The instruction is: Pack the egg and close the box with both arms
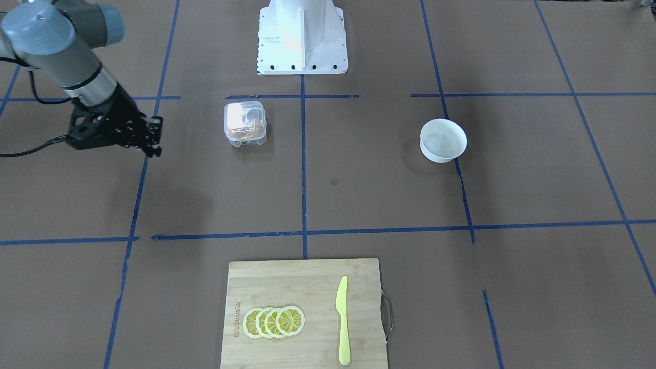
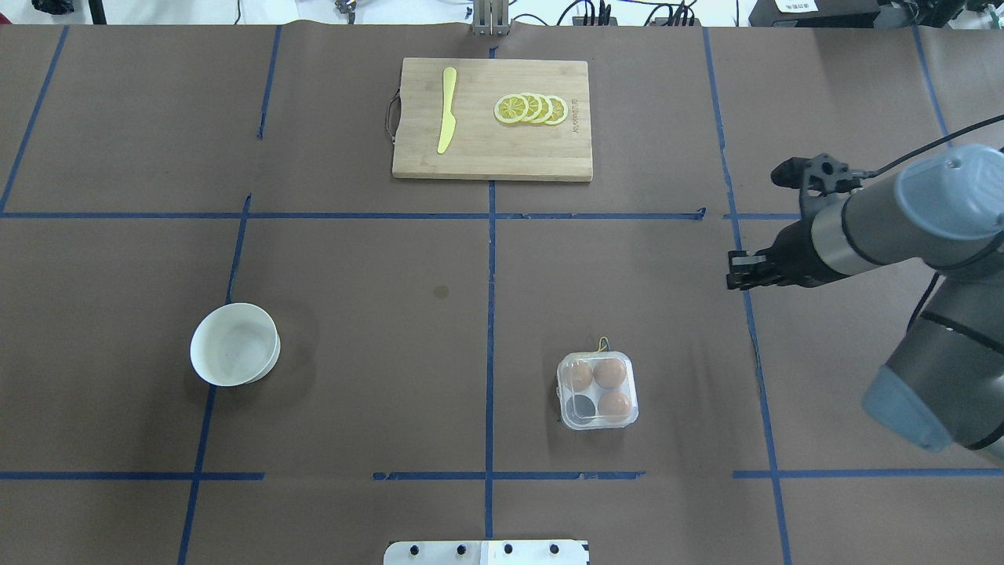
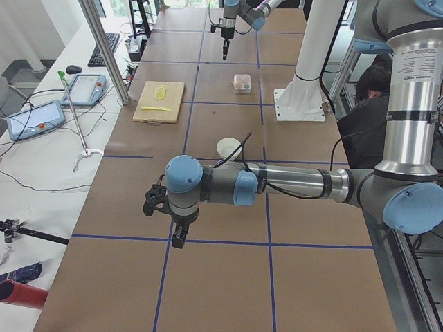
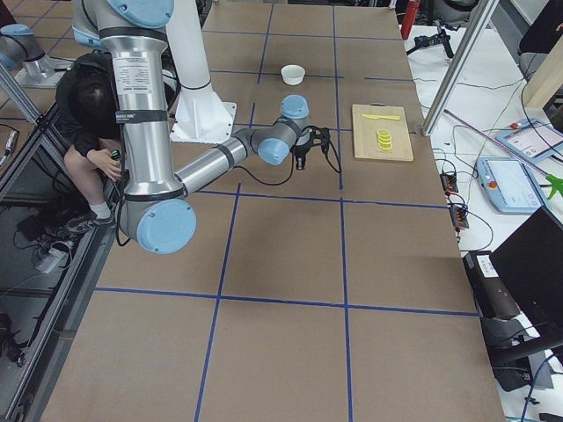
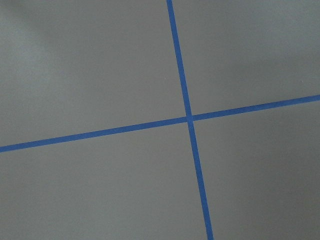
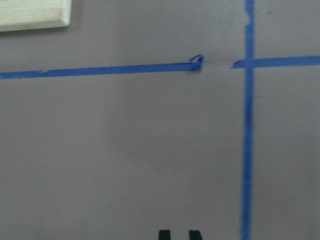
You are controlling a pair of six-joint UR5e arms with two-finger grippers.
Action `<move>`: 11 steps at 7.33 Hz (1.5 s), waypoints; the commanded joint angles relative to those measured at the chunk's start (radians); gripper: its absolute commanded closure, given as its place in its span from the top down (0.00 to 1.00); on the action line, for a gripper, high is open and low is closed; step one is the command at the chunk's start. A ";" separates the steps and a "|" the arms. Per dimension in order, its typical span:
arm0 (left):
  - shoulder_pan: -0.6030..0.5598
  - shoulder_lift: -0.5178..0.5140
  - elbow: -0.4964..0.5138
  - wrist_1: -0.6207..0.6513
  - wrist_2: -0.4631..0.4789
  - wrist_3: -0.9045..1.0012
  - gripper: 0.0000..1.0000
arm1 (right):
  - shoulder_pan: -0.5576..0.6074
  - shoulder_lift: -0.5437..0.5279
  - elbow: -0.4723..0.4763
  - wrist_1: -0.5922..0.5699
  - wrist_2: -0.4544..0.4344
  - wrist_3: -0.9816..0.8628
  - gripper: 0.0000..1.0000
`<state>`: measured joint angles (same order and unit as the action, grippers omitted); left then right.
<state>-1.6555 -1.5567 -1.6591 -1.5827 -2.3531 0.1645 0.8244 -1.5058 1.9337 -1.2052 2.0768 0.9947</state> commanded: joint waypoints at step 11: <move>0.071 0.035 -0.004 0.004 0.000 0.000 1.00 | 0.696 -0.206 -0.210 -0.431 0.132 -1.014 1.00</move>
<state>-1.5839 -1.5216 -1.6577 -1.5767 -2.3490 0.1642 1.5033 -1.7080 1.7311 -1.5836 2.2347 0.0134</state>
